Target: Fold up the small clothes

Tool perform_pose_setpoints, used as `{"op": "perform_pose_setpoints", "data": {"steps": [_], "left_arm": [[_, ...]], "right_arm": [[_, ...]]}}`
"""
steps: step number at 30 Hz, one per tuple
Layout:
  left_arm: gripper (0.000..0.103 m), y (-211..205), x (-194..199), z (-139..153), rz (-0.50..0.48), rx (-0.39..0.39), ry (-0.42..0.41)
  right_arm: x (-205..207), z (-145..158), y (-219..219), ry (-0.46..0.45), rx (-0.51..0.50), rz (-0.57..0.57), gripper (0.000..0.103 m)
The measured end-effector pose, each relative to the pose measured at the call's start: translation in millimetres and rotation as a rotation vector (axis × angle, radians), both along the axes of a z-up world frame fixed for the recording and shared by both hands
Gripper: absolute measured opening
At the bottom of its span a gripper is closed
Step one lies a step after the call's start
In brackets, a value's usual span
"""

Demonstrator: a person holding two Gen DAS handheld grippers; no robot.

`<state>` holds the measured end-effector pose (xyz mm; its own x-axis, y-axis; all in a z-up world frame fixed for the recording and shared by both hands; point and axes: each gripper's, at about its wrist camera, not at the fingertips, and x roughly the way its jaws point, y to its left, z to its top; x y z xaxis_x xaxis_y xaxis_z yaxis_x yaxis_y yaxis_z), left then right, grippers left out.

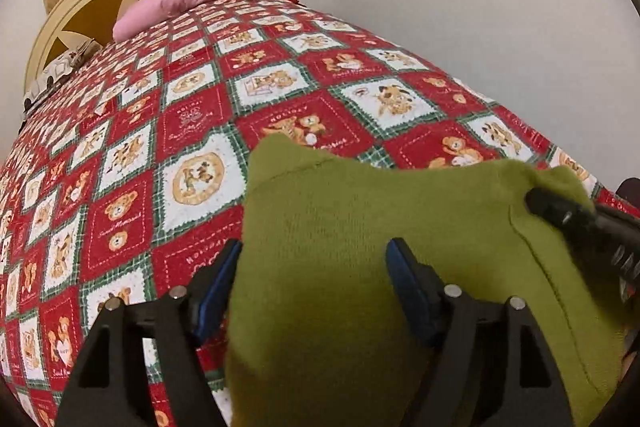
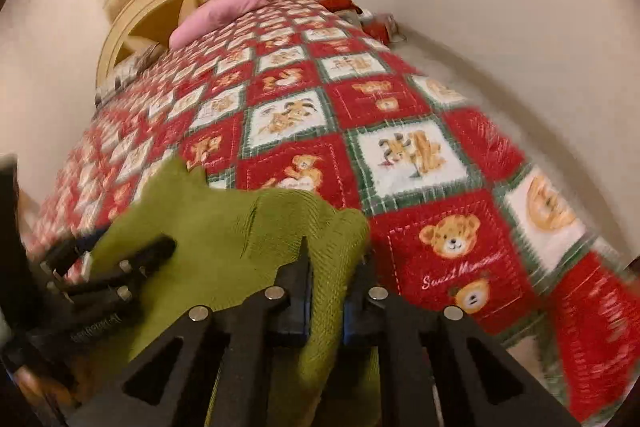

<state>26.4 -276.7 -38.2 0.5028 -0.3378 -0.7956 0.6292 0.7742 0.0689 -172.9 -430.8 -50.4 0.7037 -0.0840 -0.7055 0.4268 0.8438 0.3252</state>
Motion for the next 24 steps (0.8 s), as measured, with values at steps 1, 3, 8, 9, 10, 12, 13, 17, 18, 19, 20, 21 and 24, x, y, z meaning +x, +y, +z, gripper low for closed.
{"op": "perform_pose_setpoints", "data": {"steps": [1, 3, 8, 9, 10, 12, 13, 17, 18, 19, 20, 21, 24], "left_arm": [[0.078, 1, 3, 0, -0.001, -0.001, 0.012], [0.078, 8, 6, 2, -0.023, -0.035, 0.052], [0.078, 50, -8, 31, -0.083, -0.188, 0.076], [0.078, 64, -14, 36, -0.079, -0.198, 0.048], [0.079, 74, -21, 40, -0.08, -0.205, 0.028], [0.079, 85, -31, 42, -0.095, -0.208, 0.012], [0.079, 91, -39, 41, -0.095, -0.197, -0.001], [0.079, 99, -55, 29, -0.072, -0.154, -0.028], [0.078, 101, -61, 27, -0.069, -0.146, -0.035], [0.078, 103, -68, 25, -0.059, -0.14, -0.056], [0.079, 107, -71, 25, -0.058, -0.136, -0.068], [0.079, 109, -76, 23, -0.06, -0.124, -0.082], [0.079, 114, -85, 17, -0.059, -0.093, -0.114]], "right_arm": [[-3, 3, -4, -0.004, 0.016, -0.024, 0.02], [-14, 10, -12, -0.015, 0.054, -0.061, 0.029], [-88, 49, 19, -0.131, 0.043, -0.081, 0.03], [-102, 55, 33, -0.131, 0.02, -0.064, 0.03], [-114, 59, 47, -0.128, -0.01, -0.053, 0.03], [-134, 66, 81, -0.121, -0.109, -0.044, 0.03], [-138, 68, 95, -0.12, -0.151, -0.04, 0.03], [-134, 66, 148, -0.097, -0.281, -0.004, 0.03], [-130, 64, 154, -0.092, -0.285, 0.005, 0.03], [-127, 61, 159, -0.084, -0.289, 0.01, 0.03], [-123, 56, 164, -0.067, -0.297, 0.014, 0.03], [-118, 50, 169, -0.04, -0.311, 0.012, 0.03], [-114, 23, 172, 0.052, -0.292, -0.013, 0.03]]}}
